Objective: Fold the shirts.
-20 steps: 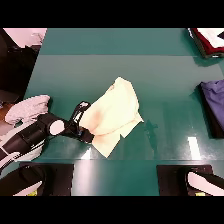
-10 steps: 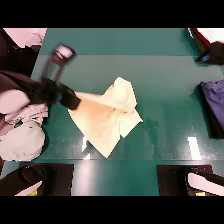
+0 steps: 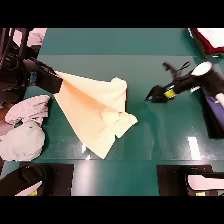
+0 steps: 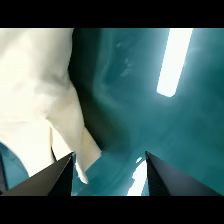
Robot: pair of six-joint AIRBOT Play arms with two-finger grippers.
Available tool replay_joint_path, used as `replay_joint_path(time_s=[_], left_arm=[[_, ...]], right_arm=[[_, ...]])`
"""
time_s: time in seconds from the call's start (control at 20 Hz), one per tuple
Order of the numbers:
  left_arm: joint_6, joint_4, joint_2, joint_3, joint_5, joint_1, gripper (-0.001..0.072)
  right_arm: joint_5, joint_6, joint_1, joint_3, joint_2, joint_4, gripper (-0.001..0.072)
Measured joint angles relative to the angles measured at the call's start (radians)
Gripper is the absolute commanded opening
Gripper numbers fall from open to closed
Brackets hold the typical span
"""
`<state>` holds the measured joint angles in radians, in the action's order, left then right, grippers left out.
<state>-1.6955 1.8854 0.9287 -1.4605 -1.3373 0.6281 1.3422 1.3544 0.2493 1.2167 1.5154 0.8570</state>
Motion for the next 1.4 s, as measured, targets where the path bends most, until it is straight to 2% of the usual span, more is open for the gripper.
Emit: replay_joint_path(time_s=[0.25,0.55,0.6,0.65,0.7,0.75,0.95,1.1,1.25,1.4], left_arm=[[0.000,0.008,0.000,-0.006,-0.007,0.000,0.0024],[0.000,0.011,0.000,-0.007,-0.008,0.000,0.0024],[0.000,0.011,0.000,-0.007,-0.008,0.000,0.0024],[0.000,0.011,0.000,-0.007,-0.008,0.000,0.0024],[-0.001,0.011,0.000,-0.007,-0.008,0.000,0.0024],[-0.002,0.010,0.000,-0.007,-0.008,0.000,0.0024],[-0.016,0.018,0.000,-0.018,-0.008,0.000,0.0024],[-0.022,0.088,0.000,-0.105,-0.002,0.001,0.0024],[-0.024,0.119,0.000,-0.254,0.030,0.002,0.0024],[-0.025,0.104,0.000,-0.412,0.092,0.002,0.0024]], right_arm=[[-0.015,-0.086,0.118,-0.057,0.080,-0.079,0.0511],[-0.056,-0.116,0.213,-0.068,0.098,-0.093,0.0506],[-0.062,-0.118,0.224,-0.069,0.098,-0.095,0.0466],[-0.069,-0.119,0.235,-0.069,0.099,-0.095,0.0373],[-0.073,-0.121,0.245,-0.069,0.100,-0.095,0.0100],[-0.076,-0.121,0.254,-0.069,0.100,-0.095,0.0021],[-0.089,-0.122,0.258,-0.064,0.077,-0.077,0.0019],[-0.100,-0.062,0.193,0.004,-0.018,0.043,0.0019],[-0.121,0.030,0.075,0.163,-0.163,0.198,0.0019],[-0.172,0.076,-0.053,0.373,-0.301,0.269,0.0019]])
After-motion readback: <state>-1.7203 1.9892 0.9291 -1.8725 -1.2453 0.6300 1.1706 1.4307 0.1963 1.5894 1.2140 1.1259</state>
